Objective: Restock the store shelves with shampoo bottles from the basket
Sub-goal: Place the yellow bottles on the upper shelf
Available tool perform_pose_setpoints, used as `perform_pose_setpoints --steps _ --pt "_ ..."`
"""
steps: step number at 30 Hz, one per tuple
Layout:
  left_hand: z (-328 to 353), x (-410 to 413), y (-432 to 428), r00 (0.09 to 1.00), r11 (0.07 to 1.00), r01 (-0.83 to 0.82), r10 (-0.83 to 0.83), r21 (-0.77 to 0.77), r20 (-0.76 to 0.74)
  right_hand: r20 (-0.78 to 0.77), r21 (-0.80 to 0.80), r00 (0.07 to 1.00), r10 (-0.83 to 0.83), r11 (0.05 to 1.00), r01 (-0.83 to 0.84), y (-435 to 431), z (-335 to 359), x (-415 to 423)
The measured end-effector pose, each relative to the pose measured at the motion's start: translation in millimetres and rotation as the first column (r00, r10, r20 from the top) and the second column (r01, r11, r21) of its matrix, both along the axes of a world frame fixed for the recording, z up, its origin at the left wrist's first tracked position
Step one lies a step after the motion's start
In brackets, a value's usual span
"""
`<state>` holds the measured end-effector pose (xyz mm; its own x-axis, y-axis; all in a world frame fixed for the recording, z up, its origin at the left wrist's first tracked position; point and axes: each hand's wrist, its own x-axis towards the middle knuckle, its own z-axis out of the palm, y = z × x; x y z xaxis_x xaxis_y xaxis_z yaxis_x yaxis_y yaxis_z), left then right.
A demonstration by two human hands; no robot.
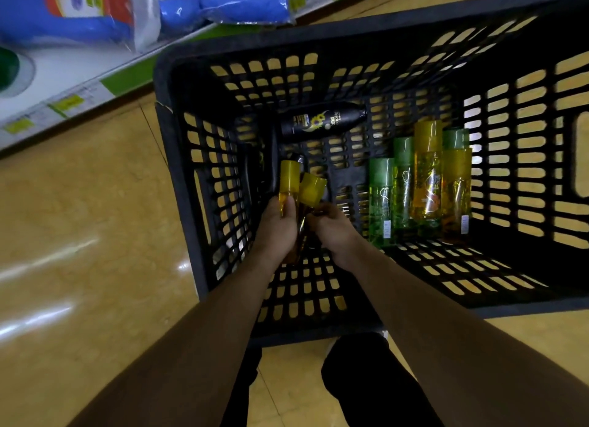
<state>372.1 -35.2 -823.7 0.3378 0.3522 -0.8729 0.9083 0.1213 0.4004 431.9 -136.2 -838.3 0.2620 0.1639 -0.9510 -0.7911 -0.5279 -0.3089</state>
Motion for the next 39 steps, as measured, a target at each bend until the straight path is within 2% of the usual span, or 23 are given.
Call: perform_pose_setpoints --steps 6,9,13,16,24,30,39 --pt "0 1 3 0.997 0.993 -0.078 0.079 -0.088 0.011 0.060 -0.007 0.997 -0.046 0.999 0.047 1 -7 -2" --pt "3 1 7 0.995 0.991 -0.093 0.095 -0.097 0.021 0.025 0.050 0.996 -0.085 0.995 0.083 3 -1 -1" --pt "24 2 15 0.979 0.965 -0.191 0.200 -0.178 0.038 0.010 0.139 0.989 -0.147 0.980 0.144 -6 23 7" --pt "52 10 25 0.939 0.907 -0.303 0.337 -0.293 0.071 -0.001 0.205 0.981 -0.193 0.960 0.190 -10 55 18" --pt "132 28 56 0.828 0.765 -0.419 0.543 -0.490 0.141 0.044 0.378 0.969 -0.242 0.902 0.208 10 146 48" --pt "216 31 78 0.788 0.739 -0.417 0.584 -0.529 0.195 0.057 0.397 0.962 -0.268 0.890 0.225 26 222 57" --pt "346 30 124 0.718 0.734 -0.390 0.621 -0.556 0.315 0.158 0.515 0.962 -0.223 0.850 0.112 85 352 69"
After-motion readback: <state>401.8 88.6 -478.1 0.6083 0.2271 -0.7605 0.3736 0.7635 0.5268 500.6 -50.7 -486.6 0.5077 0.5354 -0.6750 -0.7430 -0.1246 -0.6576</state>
